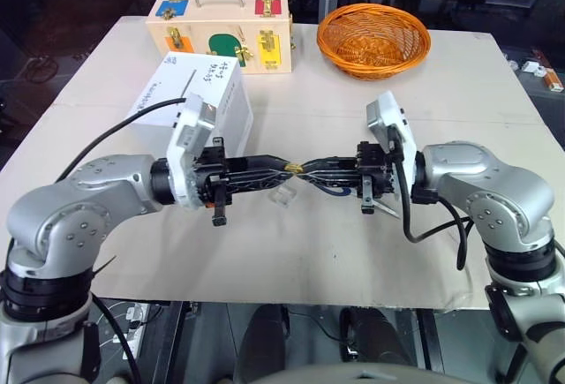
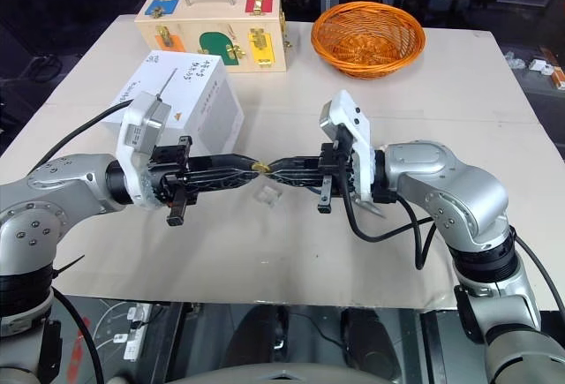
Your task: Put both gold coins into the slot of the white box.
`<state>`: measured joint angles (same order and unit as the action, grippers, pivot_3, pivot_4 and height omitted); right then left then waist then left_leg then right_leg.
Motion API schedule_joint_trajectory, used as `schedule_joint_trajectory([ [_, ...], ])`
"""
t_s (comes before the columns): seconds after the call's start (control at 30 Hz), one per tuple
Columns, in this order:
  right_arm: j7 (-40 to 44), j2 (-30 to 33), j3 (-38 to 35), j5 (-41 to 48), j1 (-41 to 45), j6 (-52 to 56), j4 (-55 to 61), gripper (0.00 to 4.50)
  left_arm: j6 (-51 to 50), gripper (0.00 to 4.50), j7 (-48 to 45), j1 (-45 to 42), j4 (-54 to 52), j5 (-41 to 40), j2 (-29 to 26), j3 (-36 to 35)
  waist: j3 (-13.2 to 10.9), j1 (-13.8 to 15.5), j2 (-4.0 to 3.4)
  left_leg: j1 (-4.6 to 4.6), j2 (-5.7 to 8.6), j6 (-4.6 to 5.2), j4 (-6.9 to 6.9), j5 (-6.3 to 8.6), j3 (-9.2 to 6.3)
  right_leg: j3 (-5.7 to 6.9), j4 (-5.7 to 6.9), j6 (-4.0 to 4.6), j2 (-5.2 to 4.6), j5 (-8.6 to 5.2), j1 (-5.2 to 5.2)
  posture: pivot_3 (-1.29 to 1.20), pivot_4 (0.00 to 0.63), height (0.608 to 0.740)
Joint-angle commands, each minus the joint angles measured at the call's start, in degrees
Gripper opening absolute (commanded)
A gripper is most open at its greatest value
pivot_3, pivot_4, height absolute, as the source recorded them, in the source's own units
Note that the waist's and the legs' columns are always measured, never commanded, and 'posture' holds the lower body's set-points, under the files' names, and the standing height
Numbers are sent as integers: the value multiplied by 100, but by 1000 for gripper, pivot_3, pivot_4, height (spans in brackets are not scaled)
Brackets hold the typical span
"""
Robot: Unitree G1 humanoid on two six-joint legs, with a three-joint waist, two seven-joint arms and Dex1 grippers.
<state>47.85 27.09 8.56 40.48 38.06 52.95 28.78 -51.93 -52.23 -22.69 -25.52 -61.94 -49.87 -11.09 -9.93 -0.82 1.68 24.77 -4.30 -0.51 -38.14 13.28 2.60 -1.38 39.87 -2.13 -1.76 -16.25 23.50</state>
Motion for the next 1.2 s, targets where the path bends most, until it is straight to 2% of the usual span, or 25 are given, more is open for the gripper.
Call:
schedule_joint_trajectory([
  [0.03,51,49,-88,95,76,-195,217,0,115,886,-66,-82,-85,-8,26,-61,0,-1,0,0,0,0,0,0,0,0,0,0,0,0,0,0,150,726],
  [0.07,61,46,-78,117,81,-208,214,0,116,886,-65,-86,-83,-10,37,-57,0,-1,0,0,0,0,0,0,0,0,0,0,0,0,0,0,150,726],
  [0.17,80,49,-55,179,101,-194,214,0,58,110,-15,-121,-56,-111,94,-85,0,1,0,0,0,0,0,0,-1,0,0,0,0,0,0,0,150,726],
  [0.2,82,50,-51,192,109,-187,209,0,33,20,-25,-113,-70,-152,94,-97,0,1,0,1,0,0,0,0,-1,1,0,0,0,0,0,0,150,726],
  [0.47,152,75,-54,235,155,-250,216,0,14,20,118,-63,-108,-342,164,-210,0,1,0,1,0,0,0,0,-1,1,0,0,0,0,0,0,150,726],
  [0.57,178,88,-268,462,186,-189,119,791,-123,0,336,-84,-7,-691,166,-475,0,-6,0,1,0,0,-1,0,-1,1,0,0,0,0,0,0,150,726],
  [0.63,277,260,-384,495,135,-243,90,1675,-304,0,607,-100,150,-1155,89,-791,0,-5,0,0,-1,0,0,0,-3,1,0,0,0,0,0,0,150,726],
  [0.67,319,347,-457,517,107,-278,76,2324,-431,0,837,-122,292,-1546,32,-990,0,-3,1,1,0,0,0,0,-4,2,0,0,0,0,0,0,150,726],
  [0.77,272,502,-701,488,108,-448,-21,3675,-648,0,1522,-183,733,-2396,-209,-1532,-1,-4,2,2,0,0,-2,0,-6,3,0,-1,-3,0,0,0,150,726],
  [0.8,197,527,-784,368,142,-586,-61,4153,-655,0,1761,-202,858,-2507,-306,-1700,-1,-6,2,1,0,0,-2,0,-5,3,0,-1,-4,0,-1,0,150,726],
  [0.83,115,548,-892,252,201,-727,-136,4426,-607,0,2081,-248,980,-2491,-389,-1868,-1,-6,2,1,0,1,-2,0,-4,3,0,-1,-3,0,-1,0,150,726],
  [0.93,128,657,-1091,226,317,-881,-258,4426,-386,0,2931,-394,1138,-2192,-494,-2134,-1,-1,1,0,0,0,-2,0,-5,3,1,-1,-3,0,0,0,150,726],
  [1.0,177,776,-1207,91,404,-1155,-289,4426,-370,0,3622,-587,1218,-1434,-837,-2011,-2,2,2,0,1,0,-2,0,-4,3,0,-1,-3,0,0,0,150,726],
  [1.1,227,892,-1309,43,576,-1362,-342,4426,-503,0,4546,-1193,1577,-896,-1111,-1783,-3,12,3,2,1,0,0,0,-5,6,-1,-1,-2,0,0,0,150,726],
  [1.13,219,919,-1305,-6,644,-1417,-392,4426,-828,0,4629,-1500,1881,-792,-1327,-1538,-3,20,4,1,1,0,1,0,-3,5,-2,-1,-2,0,0,0,150,726],
  [1.17,263,966,-1308,-56,687,-1504,-451,4426,-1372,0,4276,-1843,2311,-968,-1555,-1270,-5,20,8,1,2,0,1,0,-2,5,-2,-1,-3,0,0,0,150,726],
  [1.2,299,997,-1300,-102,721,-1578,-513,4426,-1717,0,4563,-2176,2814,-1072,-1513,-1235,-5,20,10,3,2,0,0,0,-6,10,-2,-1,-2,0,0,0,150,726],
])
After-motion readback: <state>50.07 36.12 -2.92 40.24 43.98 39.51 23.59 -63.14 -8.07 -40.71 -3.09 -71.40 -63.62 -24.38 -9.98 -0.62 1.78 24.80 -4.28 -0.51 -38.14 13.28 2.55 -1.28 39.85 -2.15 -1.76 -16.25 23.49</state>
